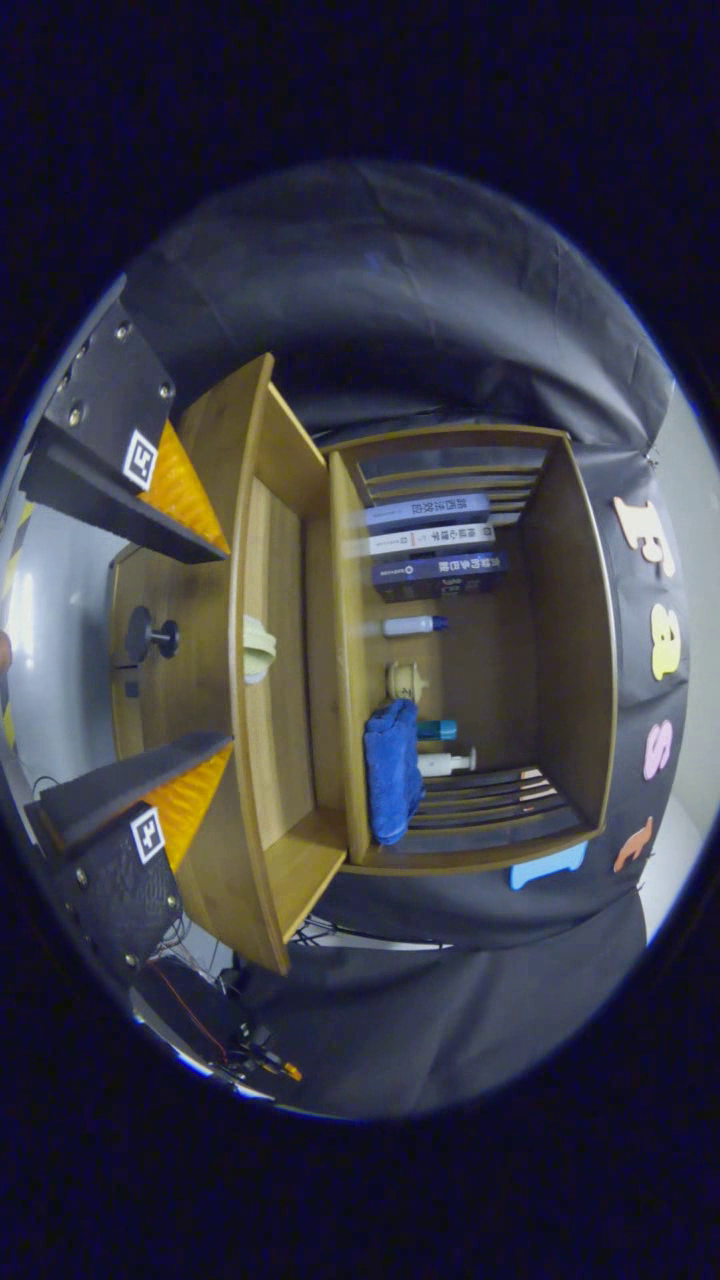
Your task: Pull open the drawer, take out the items inside it, and place them on the countertop above the cabinet.
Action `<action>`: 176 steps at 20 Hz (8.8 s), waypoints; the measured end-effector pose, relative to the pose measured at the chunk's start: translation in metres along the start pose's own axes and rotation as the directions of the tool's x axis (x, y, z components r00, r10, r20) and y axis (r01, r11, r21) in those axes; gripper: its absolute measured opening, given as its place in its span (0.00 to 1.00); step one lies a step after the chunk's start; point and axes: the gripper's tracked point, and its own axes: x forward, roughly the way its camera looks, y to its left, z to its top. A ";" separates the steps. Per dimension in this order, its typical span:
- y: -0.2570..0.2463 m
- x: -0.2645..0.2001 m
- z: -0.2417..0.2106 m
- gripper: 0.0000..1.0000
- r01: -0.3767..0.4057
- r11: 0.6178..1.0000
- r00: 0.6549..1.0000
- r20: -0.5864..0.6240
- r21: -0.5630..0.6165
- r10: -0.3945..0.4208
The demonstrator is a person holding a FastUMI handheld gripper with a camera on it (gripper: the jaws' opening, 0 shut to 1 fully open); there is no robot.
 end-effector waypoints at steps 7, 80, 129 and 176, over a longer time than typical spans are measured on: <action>0.014 0.018 0.030 0.99 -0.023 0.999 1.000 -0.012 0.035 0.023; -0.009 0.282 0.114 0.19 0.110 0.994 0.992 -0.059 -0.017 -0.111; 0.012 0.000 0.004 1.00 -0.014 1.000 0.999 0.030 -0.009 0.014; 0.015 0.088 -0.106 0.99 0.074 0.996 0.995 -0.069 -0.045 -0.077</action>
